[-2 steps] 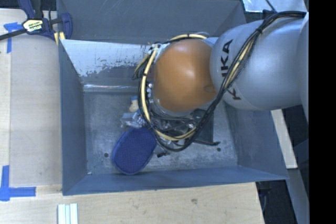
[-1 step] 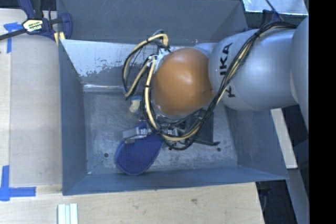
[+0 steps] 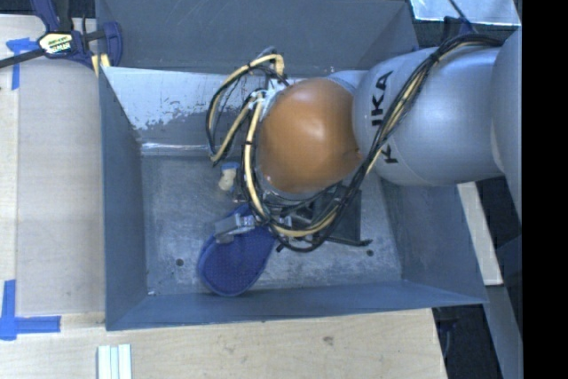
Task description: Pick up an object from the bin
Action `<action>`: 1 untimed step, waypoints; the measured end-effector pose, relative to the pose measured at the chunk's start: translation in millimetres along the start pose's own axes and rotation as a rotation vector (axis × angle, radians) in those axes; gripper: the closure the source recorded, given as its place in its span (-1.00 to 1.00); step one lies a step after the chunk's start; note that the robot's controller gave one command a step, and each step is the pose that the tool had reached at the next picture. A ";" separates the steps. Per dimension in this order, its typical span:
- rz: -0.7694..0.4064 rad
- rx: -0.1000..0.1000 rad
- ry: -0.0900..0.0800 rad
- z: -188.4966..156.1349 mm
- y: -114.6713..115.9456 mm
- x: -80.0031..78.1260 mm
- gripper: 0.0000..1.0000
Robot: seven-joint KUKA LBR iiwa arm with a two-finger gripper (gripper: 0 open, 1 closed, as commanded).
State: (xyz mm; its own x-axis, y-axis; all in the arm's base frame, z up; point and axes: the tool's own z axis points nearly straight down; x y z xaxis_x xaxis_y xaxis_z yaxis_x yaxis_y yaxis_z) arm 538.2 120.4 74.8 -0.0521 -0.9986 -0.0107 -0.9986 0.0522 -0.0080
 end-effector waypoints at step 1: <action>-0.009 0.002 0.007 -147.6 -7.1 15.6 1.00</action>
Offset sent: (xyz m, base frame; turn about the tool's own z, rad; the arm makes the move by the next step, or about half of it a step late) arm 0.0028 -0.0175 0.1425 -0.0114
